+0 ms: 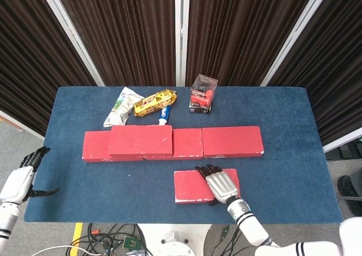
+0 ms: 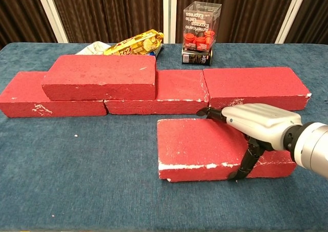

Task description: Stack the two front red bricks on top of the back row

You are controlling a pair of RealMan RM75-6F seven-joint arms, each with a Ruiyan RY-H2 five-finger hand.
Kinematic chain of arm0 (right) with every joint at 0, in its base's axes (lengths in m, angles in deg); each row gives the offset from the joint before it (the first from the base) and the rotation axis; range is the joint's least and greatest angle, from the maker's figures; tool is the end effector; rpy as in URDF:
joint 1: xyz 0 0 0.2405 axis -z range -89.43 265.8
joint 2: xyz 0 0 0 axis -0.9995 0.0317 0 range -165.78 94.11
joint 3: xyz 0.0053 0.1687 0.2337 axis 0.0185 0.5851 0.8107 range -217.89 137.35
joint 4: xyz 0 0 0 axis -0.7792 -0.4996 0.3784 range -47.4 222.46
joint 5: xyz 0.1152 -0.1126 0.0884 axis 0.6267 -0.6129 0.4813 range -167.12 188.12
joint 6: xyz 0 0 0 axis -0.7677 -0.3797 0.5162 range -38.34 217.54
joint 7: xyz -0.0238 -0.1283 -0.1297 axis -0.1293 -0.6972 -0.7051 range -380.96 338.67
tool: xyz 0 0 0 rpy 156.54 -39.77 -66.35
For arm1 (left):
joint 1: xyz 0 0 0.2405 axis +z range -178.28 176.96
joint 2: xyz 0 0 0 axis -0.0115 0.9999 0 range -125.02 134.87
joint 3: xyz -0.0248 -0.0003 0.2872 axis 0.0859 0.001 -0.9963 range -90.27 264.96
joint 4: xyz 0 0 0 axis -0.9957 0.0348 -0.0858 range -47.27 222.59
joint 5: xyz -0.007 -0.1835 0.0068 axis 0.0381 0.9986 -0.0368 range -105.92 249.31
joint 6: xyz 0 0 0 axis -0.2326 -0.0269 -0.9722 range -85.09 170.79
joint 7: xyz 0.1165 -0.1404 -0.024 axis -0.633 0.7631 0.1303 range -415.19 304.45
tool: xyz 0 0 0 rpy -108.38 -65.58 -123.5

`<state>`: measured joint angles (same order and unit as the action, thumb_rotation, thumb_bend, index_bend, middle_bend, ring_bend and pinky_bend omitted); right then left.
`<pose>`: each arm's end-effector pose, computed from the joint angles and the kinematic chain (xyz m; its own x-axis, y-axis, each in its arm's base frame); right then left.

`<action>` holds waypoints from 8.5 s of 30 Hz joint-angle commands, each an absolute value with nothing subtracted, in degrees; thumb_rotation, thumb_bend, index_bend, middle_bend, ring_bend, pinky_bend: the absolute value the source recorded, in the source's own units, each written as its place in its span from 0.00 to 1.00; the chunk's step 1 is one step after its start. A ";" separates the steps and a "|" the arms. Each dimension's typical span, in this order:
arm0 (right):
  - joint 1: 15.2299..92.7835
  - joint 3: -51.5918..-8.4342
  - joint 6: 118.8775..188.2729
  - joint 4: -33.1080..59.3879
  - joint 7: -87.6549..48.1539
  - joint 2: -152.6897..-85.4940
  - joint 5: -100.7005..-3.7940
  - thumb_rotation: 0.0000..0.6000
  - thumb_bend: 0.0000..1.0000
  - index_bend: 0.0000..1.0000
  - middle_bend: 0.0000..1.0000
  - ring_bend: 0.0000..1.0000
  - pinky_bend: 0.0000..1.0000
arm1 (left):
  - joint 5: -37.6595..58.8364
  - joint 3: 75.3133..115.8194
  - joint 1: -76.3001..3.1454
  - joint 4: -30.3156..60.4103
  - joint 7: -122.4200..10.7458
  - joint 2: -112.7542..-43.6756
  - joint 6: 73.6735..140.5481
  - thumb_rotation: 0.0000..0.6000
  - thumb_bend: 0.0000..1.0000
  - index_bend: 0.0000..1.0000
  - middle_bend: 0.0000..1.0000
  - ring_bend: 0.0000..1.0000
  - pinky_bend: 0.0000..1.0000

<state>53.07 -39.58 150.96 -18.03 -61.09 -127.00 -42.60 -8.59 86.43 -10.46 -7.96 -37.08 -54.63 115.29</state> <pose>-0.1715 -0.2827 -0.0521 0.4564 -0.4987 0.7369 -0.8832 -0.3542 0.3073 -0.3430 0.2308 0.1794 0.0941 0.2306 0.9685 0.9887 0.0927 -0.1181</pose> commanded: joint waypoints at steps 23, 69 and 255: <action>42.48 -26.59 144.38 -16.01 -56.64 -113.83 -39.94 1.00 0.04 0.00 0.15 0.12 0.19 | -10.55 86.80 -10.39 -9.63 -36.69 -53.35 115.13 1.00 0.01 0.00 0.00 0.00 0.00; 34.39 -30.18 134.98 4.83 -45.21 -122.45 -36.42 1.00 0.04 0.00 0.12 0.11 0.15 | -10.45 88.55 -11.63 -6.87 -34.59 -55.71 114.66 1.00 0.01 0.00 0.00 0.00 0.00; 34.22 -33.20 128.90 3.31 -34.21 -114.06 -34.64 1.00 0.00 0.00 0.09 0.01 0.00 | -10.84 87.13 -12.42 -9.59 -35.30 -53.98 112.10 1.00 0.01 0.00 0.00 0.00 0.00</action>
<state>34.21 -33.23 129.06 3.40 -34.36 -114.13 -34.73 -10.83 87.14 -12.42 -9.59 -35.31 -53.98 112.11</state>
